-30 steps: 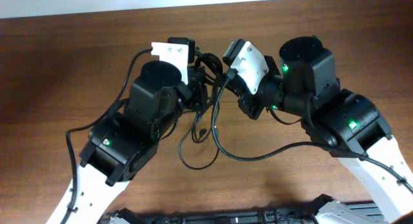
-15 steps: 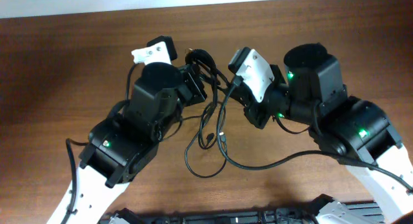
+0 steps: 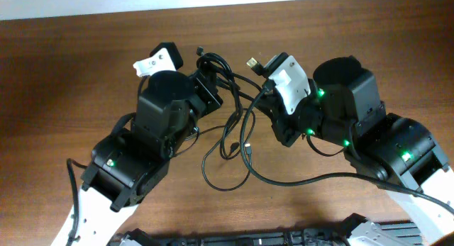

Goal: Untangle cables

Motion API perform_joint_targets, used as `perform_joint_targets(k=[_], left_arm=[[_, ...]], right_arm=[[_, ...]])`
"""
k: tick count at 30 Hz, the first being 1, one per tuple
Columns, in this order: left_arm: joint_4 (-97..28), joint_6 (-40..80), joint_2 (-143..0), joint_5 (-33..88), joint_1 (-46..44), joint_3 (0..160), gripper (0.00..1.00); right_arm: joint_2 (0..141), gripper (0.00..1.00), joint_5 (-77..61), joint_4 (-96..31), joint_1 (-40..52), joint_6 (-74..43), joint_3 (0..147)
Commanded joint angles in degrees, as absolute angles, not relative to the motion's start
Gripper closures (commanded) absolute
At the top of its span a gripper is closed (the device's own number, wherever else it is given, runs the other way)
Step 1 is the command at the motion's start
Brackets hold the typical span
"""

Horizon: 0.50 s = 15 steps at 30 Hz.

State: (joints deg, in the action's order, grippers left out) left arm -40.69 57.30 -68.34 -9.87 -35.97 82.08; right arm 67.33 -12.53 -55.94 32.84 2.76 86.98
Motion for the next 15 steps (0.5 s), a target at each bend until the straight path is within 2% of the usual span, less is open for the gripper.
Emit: perform_joint_targets(k=[1, 3, 5, 7, 8, 10, 12, 13, 14, 15], left_arm=[[-41.63, 57.43, -66.83, -42.89, -31.42, 83.79, 1.00], [-41.67, 57.52, -66.83, -45.23, -31.44, 83.79, 1.00], [-41.69, 57.65, -66.83, -38.92, -31.44, 83.79, 1.00], [-41.71, 52.82, -66.83, -34.11, -31.44, 83.79, 1.00], [-41.69, 50.11, -66.83, -31.16, -31.44, 83.79, 1.00], [-41.65, 46.24, -66.83, -25.39, -31.44, 83.79, 1.00], [-40.38, 38.41, -66.83, -11.31, -31.44, 83.79, 1.00], [-38.70, 30.70, -66.83, -1.13, -31.44, 83.79, 1.00], [-38.63, 16.95, -66.85, 9.47, -31.44, 83.79, 1.00], [-39.57, 13.91, -66.85, 10.52, -31.44, 83.79, 1.00]], right_arm=[[64.16, 0.96, -6.81, -60.29, 31.86, 0.14, 87.77], [64.16, 0.96, -6.90, -60.20, 31.86, -2.94, 87.77], [64.16, 0.94, -7.22, -58.85, 31.86, -3.95, 87.77], [64.16, 0.61, -7.25, -57.93, 31.86, -3.81, 87.77], [64.16, 0.54, -7.97, -57.91, 31.86, -2.76, 87.77], [64.16, 0.50, -15.84, -56.95, 31.86, 4.27, 87.77], [64.20, 0.46, -24.67, -55.81, 31.86, 11.73, 87.77], [64.20, 0.43, -24.27, -54.63, 31.86, 12.03, 87.77], [64.20, 0.43, -19.18, -51.81, 31.86, 11.97, 87.77], [64.20, 0.43, -18.00, -50.43, 31.86, 11.97, 87.77]])
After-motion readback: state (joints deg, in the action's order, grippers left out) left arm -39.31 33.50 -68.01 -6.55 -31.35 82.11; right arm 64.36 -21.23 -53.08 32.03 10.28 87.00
